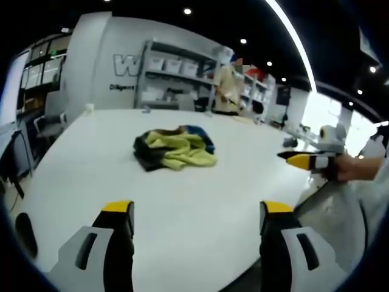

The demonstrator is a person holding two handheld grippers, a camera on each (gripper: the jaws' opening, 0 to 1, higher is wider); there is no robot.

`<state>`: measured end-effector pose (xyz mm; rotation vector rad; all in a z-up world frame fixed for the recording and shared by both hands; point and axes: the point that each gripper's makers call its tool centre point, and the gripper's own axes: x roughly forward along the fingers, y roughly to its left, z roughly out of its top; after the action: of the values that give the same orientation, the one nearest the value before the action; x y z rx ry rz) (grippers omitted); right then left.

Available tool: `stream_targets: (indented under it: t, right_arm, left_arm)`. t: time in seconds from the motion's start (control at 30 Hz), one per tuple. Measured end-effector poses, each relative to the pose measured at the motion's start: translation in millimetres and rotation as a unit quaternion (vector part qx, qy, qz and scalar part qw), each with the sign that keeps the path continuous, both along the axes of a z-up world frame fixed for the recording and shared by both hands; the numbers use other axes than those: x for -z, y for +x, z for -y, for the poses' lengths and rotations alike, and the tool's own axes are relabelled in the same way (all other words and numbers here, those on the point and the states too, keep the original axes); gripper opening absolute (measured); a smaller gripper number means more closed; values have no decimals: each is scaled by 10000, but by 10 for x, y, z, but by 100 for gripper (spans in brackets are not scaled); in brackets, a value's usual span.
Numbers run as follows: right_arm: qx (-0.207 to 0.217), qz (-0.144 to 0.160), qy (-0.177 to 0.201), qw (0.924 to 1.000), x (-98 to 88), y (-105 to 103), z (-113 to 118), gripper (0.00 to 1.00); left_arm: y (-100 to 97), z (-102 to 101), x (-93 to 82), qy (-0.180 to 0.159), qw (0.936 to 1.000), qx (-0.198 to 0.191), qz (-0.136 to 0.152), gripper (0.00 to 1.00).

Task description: Fold the garment on the visible template until the final outline fits inside the template.

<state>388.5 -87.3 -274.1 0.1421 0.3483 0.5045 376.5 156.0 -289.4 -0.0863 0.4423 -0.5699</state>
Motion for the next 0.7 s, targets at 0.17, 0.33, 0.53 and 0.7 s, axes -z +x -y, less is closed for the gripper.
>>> stream_targets:
  t: [0.17,0.33,0.53,0.7]
  right_arm:
    - [6,-2,-20,10000,7,4,7,77]
    - [8,-96,-33,9999,54,9,20,76]
    - [21,-179,38,9998,47,15,34,76]
    - [61,-114,-15,9999,-105,129,119,75]
  left_arm:
    - [-6,17,-6,9,10000,-1,-20,79]
    - [16,-22,-44,-150,9998,-161,-21,71]
    - [28,-27,-53,-184,9996,-195,-83,71]
    - [203,-73,-160,45,9998,-196,75,72]
